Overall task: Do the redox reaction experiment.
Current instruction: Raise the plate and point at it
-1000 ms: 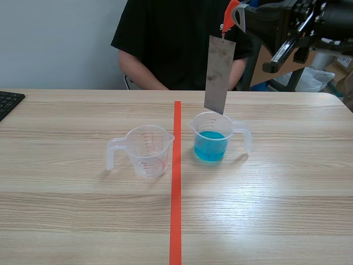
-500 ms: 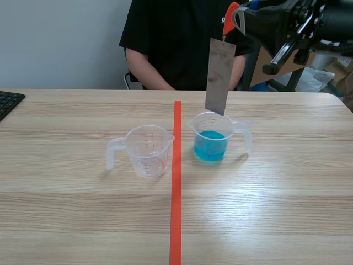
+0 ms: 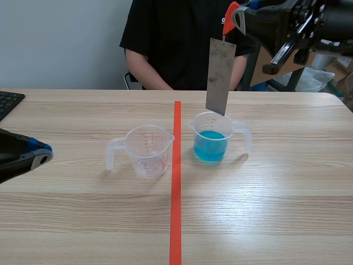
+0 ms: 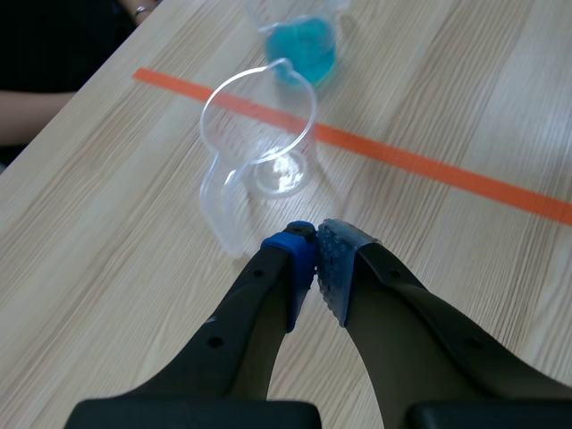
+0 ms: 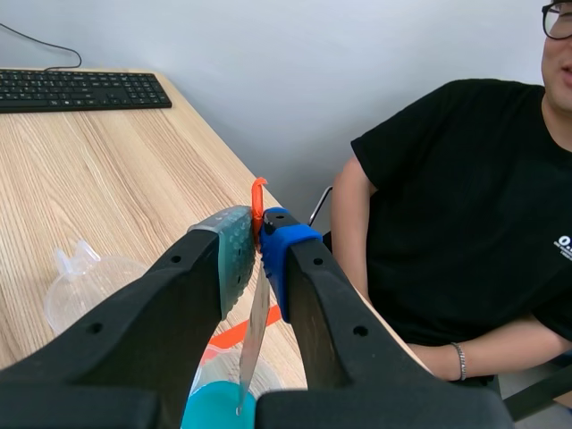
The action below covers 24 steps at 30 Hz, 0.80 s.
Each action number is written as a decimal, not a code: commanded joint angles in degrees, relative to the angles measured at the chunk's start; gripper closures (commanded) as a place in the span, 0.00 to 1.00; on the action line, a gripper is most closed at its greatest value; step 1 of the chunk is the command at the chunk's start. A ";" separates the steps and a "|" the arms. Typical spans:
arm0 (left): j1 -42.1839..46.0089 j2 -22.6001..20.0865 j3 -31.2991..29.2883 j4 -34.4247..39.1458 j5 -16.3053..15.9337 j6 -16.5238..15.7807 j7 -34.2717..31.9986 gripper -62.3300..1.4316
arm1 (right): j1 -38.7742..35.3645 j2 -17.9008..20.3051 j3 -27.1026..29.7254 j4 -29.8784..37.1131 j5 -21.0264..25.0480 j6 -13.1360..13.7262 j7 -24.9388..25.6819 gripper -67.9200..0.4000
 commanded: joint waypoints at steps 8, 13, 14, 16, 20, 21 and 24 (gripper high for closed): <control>-24.22 12.26 21.18 0.26 5.73 3.63 10.58 0.90 | 0.81 0.59 0.96 0.96 0.66 0.33 0.85 0.97; -34.27 19.82 28.83 -2.32 6.32 7.82 14.69 0.90 | 0.81 0.59 0.96 0.96 0.66 0.33 0.85 0.97; -36.04 21.40 30.01 -3.39 6.32 8.59 15.21 0.90 | 0.81 0.59 0.96 0.96 0.66 0.33 0.85 0.97; -39.30 24.61 32.09 -5.95 6.36 9.55 16.24 0.90 | 0.81 0.59 0.96 0.96 0.66 0.33 0.85 0.97; -44.65 31.34 35.19 -12.55 7.98 10.45 17.11 0.90 | 0.81 0.59 0.96 0.96 0.66 0.33 0.85 0.97; -45.66 32.92 35.82 -14.34 8.85 10.97 17.07 0.90 | 0.81 0.59 0.96 0.96 0.66 0.33 0.85 0.97; -48.41 37.48 36.87 -20.26 10.16 11.08 16.70 0.90 | 0.81 0.59 0.96 0.96 0.66 0.33 0.83 0.97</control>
